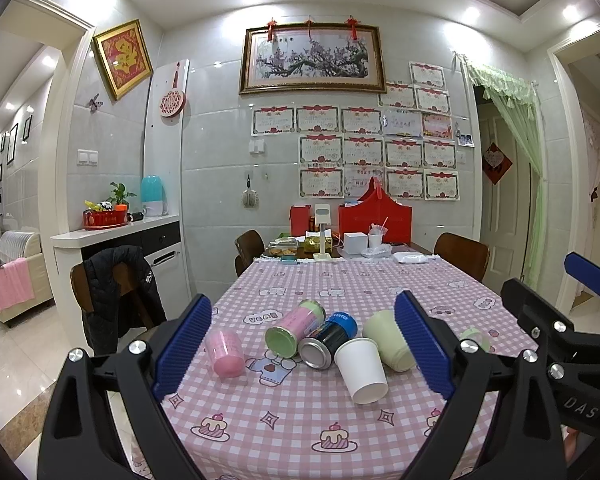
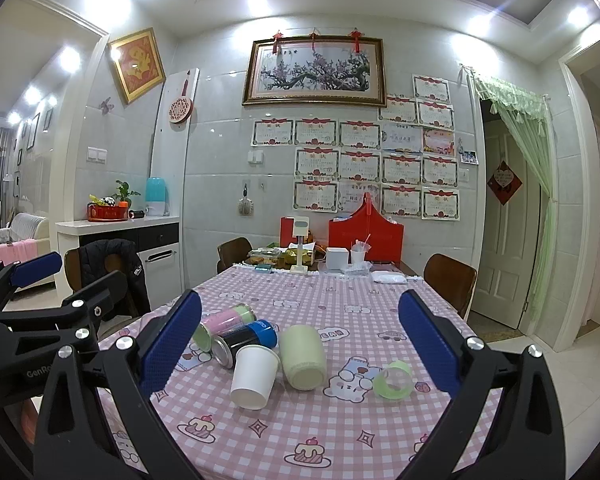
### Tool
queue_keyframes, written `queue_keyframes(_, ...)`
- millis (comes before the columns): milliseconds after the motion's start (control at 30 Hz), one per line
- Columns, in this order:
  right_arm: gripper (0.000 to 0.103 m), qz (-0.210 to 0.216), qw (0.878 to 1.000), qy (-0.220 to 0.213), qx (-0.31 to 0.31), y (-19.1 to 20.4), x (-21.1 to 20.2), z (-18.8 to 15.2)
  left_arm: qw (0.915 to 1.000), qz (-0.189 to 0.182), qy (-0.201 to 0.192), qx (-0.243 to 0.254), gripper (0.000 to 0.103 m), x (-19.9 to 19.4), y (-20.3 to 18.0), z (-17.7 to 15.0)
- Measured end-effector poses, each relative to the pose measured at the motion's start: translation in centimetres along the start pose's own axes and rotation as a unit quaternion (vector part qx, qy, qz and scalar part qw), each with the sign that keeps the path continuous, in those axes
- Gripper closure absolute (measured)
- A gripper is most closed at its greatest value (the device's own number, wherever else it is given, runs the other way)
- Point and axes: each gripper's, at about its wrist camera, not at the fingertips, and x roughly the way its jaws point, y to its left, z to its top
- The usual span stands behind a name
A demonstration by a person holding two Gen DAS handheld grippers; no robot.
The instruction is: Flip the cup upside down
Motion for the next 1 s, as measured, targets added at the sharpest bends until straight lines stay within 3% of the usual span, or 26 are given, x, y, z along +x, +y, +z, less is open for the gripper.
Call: queue_keyframes(1000, 0.008, -0.002, 1.000, 0.030, -0.003, 0.0, 1.2, -0.9, 0.9995, -0.002, 0.031, 0.006, 0.012, 2.1, -0.6, -1.3)
